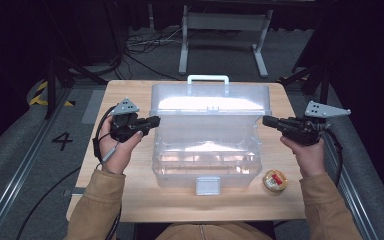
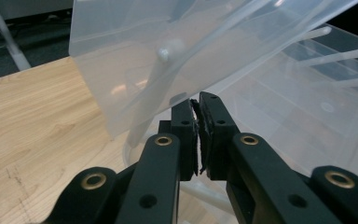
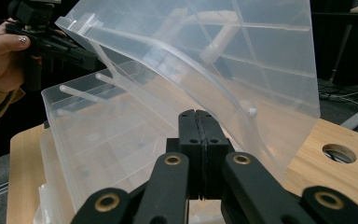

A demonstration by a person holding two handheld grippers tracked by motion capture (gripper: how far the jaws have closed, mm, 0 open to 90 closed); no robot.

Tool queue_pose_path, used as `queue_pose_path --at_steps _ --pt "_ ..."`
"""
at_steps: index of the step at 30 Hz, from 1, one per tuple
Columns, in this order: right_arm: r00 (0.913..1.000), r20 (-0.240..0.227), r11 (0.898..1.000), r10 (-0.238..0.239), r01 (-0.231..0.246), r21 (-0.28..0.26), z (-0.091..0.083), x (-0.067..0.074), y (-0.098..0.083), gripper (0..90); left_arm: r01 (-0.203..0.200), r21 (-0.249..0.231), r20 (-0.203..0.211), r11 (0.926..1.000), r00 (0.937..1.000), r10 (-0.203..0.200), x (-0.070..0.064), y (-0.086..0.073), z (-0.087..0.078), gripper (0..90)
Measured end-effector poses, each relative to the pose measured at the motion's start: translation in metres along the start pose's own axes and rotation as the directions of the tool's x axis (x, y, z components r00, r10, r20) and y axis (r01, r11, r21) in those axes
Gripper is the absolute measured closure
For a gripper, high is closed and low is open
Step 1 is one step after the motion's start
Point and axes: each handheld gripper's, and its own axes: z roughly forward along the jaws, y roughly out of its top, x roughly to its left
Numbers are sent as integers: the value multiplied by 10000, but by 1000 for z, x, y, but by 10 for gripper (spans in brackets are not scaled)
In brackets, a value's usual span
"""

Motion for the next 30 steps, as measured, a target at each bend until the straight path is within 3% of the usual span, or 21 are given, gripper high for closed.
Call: queue_pose_path --at_steps 8,15,22,23,27,30 --pt "10000 -79 10000 24 -24 7 0 2 0 897 -84 -141 -72 9999 9999 83 3 -1 5 885" --pt "9995 307 9997 -110 103 232 -14 9 -1 887 -251 -130 -80 9996 9997 250 5 1 6 891" --pt "9928 1170 9988 -260 211 432 -18 15 -2 765 -218 -209 -32 9995 9998 217 9 5 7 891" --pt "9886 1493 9990 -206 146 412 -18 15 -2 696 -195 -238 -23 9995 9998 194 9 5 7 891" --pt "9741 2258 9989 -72 -36 476 -13 17 0 615 -117 -277 37 9995 9999 118 11 6 8 891" --pt "9712 2377 9991 -136 35 429 -11 19 2 588 -122 -305 67 9995 9999 124 12 7 8 891"
